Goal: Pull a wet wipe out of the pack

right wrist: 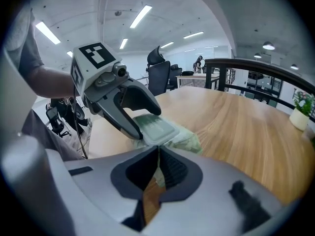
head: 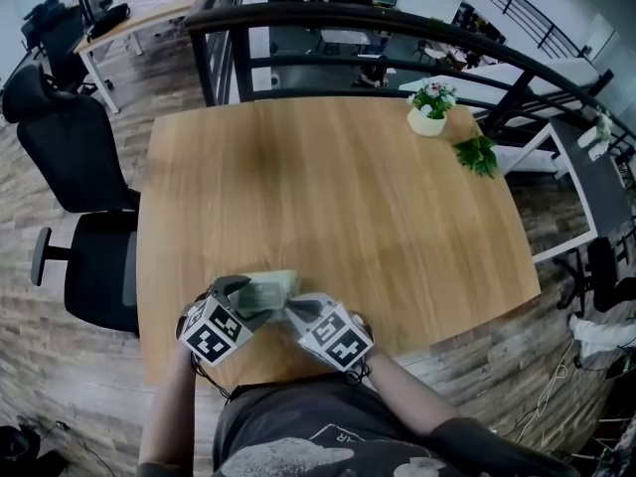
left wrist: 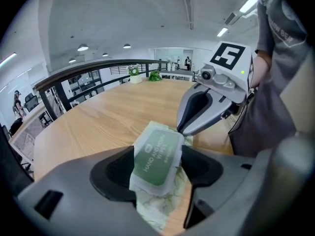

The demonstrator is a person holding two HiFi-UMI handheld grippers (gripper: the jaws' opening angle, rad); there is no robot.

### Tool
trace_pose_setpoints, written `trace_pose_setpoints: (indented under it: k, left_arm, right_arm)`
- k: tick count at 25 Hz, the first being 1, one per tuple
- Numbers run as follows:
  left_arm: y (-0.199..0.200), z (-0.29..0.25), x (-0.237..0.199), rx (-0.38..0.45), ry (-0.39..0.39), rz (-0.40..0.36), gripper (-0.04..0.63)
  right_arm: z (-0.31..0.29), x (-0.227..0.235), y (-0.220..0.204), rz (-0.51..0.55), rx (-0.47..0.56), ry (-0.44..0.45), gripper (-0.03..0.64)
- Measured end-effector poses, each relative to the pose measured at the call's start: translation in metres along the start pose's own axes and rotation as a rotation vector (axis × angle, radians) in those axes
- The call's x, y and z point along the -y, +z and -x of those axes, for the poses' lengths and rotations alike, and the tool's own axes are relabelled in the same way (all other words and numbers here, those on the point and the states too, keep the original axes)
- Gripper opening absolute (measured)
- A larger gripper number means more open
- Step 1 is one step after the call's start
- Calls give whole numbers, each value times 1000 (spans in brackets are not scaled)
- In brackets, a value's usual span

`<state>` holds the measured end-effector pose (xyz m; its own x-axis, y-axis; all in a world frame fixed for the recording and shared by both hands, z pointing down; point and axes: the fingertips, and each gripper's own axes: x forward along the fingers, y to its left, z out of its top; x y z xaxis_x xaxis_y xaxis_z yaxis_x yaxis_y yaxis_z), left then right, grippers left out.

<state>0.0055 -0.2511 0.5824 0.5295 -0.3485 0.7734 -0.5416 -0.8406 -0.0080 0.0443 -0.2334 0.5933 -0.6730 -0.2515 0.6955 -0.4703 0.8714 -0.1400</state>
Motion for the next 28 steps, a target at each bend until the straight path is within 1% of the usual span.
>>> trace_pose_setpoints:
  k: [8, 16, 20, 24, 28]
  left_arm:
    - [1, 1, 0, 10, -58, -21, 291]
    - [5, 2, 2, 9, -140, -35, 256]
    - [6, 2, 2, 5, -177, -43, 242]
    - [7, 3, 3, 20, -201, -55, 228]
    - [8, 3, 4, 34, -233, -47, 218]
  right_arm:
    - [-5, 4, -5, -9, -32, -10, 29]
    - [-5, 6, 2, -13, -9, -8, 28]
    - [-4, 7, -1, -26, -30, -7, 29]
    - [-3, 5, 3, -30, -27, -3, 29]
    - [-3, 6, 3, -36, -29, 0, 28]
